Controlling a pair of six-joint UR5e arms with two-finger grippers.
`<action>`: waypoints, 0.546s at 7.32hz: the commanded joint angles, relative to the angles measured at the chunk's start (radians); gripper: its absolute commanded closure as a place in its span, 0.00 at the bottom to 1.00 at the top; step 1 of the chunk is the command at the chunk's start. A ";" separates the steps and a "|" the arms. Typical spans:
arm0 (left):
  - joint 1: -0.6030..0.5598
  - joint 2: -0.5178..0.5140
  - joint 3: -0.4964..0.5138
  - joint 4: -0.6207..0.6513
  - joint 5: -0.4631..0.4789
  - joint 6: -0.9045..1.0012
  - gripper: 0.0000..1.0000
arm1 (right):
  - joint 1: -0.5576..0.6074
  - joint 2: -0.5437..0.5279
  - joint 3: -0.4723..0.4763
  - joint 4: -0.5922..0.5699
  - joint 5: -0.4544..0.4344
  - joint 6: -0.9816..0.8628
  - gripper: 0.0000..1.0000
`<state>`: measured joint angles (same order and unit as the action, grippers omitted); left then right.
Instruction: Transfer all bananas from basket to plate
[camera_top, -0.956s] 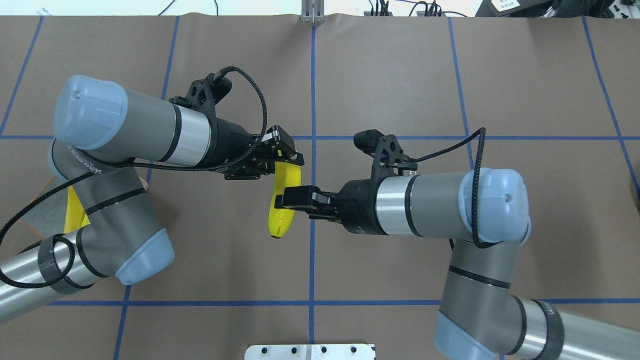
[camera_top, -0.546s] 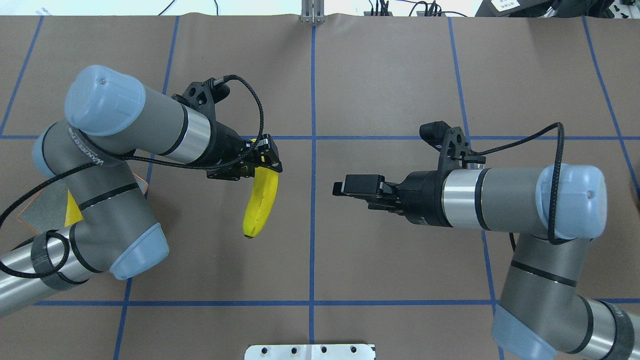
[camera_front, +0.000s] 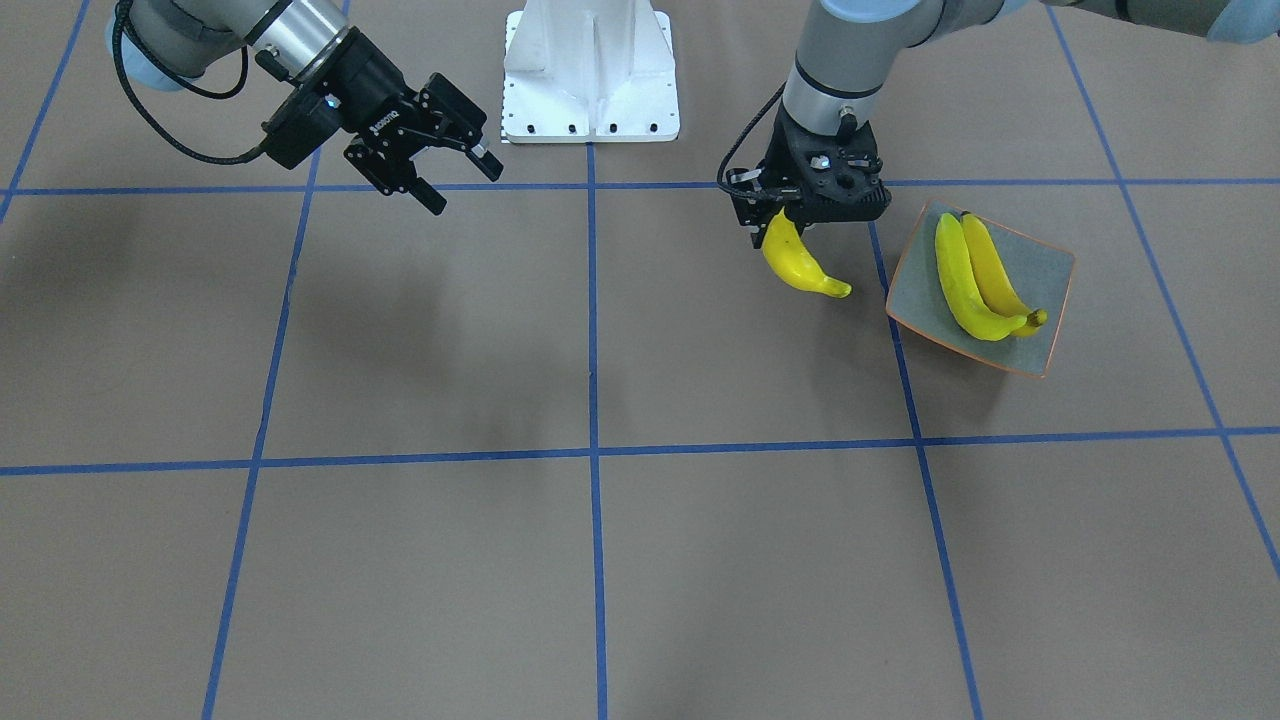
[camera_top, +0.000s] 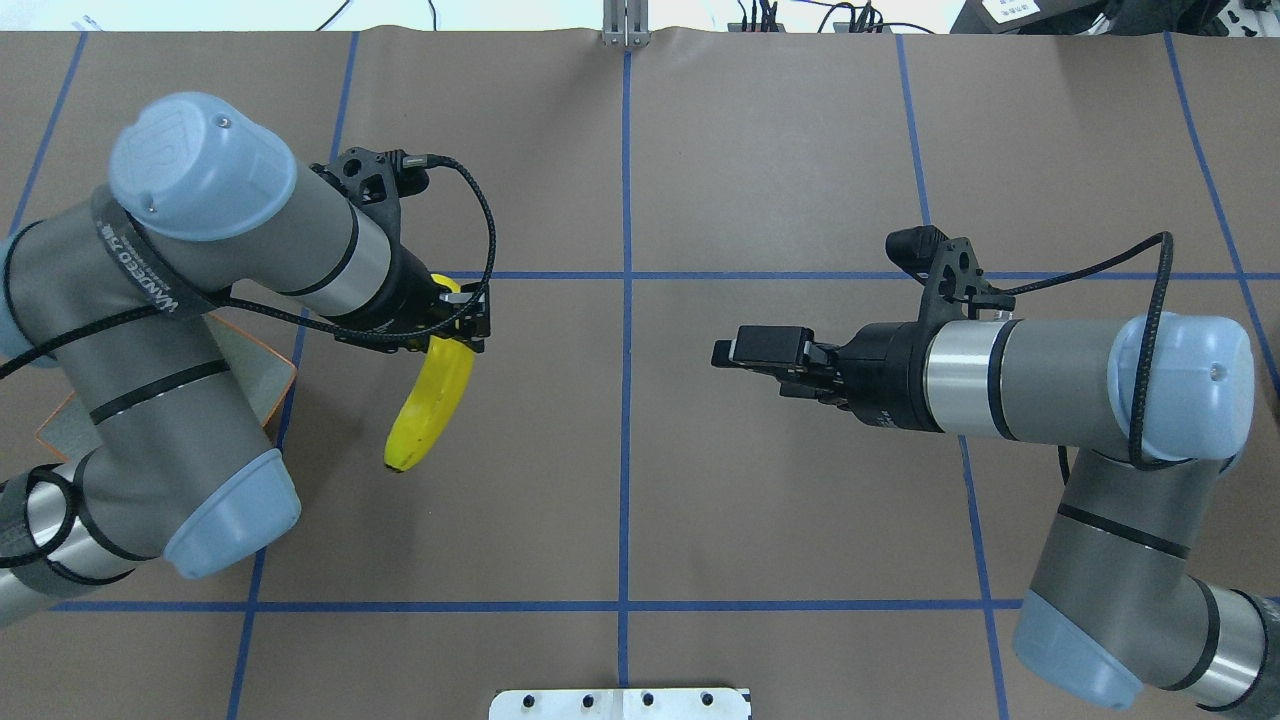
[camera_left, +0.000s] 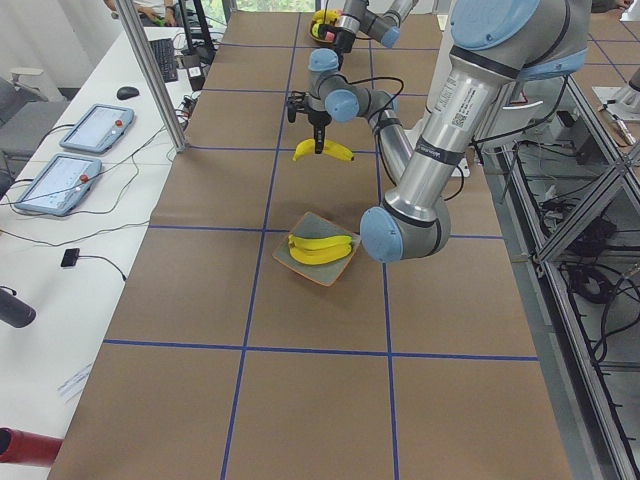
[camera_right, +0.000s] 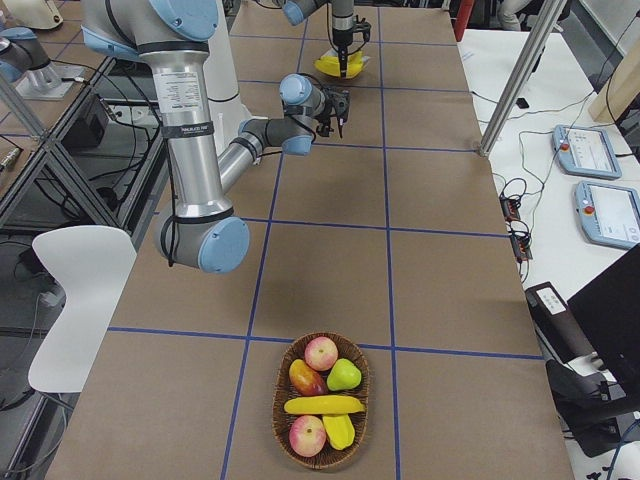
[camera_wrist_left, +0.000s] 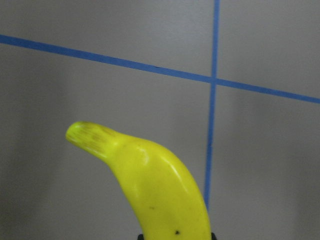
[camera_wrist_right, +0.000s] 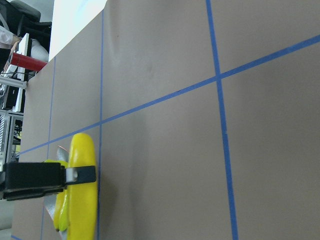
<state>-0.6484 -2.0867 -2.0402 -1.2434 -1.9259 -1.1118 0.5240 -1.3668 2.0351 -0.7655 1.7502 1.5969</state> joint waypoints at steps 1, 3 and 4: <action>0.048 0.007 0.001 0.218 0.125 0.050 1.00 | 0.001 0.000 -0.009 0.000 -0.021 -0.003 0.00; 0.047 0.052 0.024 0.266 0.184 0.133 1.00 | 0.002 -0.002 -0.010 0.000 -0.029 -0.002 0.00; 0.041 0.060 0.059 0.265 0.202 0.165 1.00 | 0.002 -0.015 -0.010 0.000 -0.061 -0.002 0.00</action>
<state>-0.6040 -2.0421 -2.0148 -0.9872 -1.7547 -0.9916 0.5256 -1.3711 2.0254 -0.7655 1.7161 1.5952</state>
